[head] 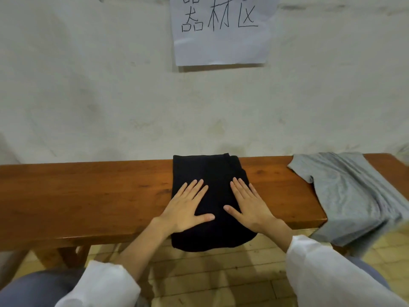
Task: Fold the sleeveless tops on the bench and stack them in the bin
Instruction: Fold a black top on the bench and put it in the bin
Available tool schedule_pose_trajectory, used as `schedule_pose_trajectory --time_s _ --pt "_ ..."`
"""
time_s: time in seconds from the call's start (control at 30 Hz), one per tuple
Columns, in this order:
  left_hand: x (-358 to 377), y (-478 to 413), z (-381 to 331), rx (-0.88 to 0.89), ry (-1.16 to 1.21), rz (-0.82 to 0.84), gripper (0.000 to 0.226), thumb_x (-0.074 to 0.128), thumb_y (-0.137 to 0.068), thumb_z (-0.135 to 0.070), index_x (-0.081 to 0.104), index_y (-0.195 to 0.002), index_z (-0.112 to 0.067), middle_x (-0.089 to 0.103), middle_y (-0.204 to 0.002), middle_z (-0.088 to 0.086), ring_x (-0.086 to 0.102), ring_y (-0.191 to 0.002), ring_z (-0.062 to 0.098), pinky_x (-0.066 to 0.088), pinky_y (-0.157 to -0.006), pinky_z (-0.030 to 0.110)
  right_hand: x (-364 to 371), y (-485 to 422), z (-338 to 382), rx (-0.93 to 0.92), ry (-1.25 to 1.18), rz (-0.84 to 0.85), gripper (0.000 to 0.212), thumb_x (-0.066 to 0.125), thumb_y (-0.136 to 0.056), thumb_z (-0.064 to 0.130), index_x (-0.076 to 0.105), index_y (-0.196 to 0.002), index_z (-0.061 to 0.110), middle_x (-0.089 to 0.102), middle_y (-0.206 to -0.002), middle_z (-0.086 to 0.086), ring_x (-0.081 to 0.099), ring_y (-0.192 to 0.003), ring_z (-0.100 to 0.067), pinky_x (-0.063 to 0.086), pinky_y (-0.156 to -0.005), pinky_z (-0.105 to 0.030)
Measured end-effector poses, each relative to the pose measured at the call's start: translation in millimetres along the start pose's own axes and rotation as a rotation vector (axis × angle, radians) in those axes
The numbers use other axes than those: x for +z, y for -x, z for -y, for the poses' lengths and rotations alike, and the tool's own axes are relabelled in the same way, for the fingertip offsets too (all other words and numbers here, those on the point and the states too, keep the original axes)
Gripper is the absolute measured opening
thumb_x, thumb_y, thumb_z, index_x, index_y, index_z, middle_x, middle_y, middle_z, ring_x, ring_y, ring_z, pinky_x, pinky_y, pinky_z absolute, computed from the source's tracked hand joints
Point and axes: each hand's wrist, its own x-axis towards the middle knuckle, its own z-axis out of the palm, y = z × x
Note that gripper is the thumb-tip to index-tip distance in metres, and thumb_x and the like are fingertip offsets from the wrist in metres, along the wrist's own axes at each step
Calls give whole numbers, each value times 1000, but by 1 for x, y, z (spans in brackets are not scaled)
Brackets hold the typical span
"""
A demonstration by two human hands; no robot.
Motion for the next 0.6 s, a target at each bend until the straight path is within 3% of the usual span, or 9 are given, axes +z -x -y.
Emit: schedule_pose_trajectory --time_s 0.13,0.3,0.43,0.6 --pt "7 12 -3 3 -47 10 96 19 -83 -80 -8 -152 -19 -14 -158 -1 -19 -144 12 -10 -119 35 5 12 8 23 -6 -11 90 2 -83 73 -5 -152 16 -11 -159 1 -17 -145 -11 -10 -118 -33" --pt "8 30 -5 73 -87 40 101 30 -82 -78 -13 -150 -17 -22 -154 -3 -21 -143 12 -16 -115 30 6 37 12 -40 34 46 93 17 -79 81 -12 -150 29 -22 -155 1 -23 -143 -16 -12 -118 -36" --pt "5 35 -10 76 -132 51 97 44 -88 -63 -14 -150 -14 -23 -154 0 -19 -144 15 -16 -115 30 8 43 17 -14 141 67 93 44 -89 63 -19 -148 27 -18 -158 -7 -18 -145 -23 -11 -116 -37" --pt "3 40 -15 68 -188 60 85 34 -94 -59 -11 -150 -13 -14 -158 4 -14 -146 17 -11 -116 32 2 47 20 -22 196 89 81 37 -95 55 -24 -140 26 -23 -153 -7 -10 -147 -26 -9 -114 -36"
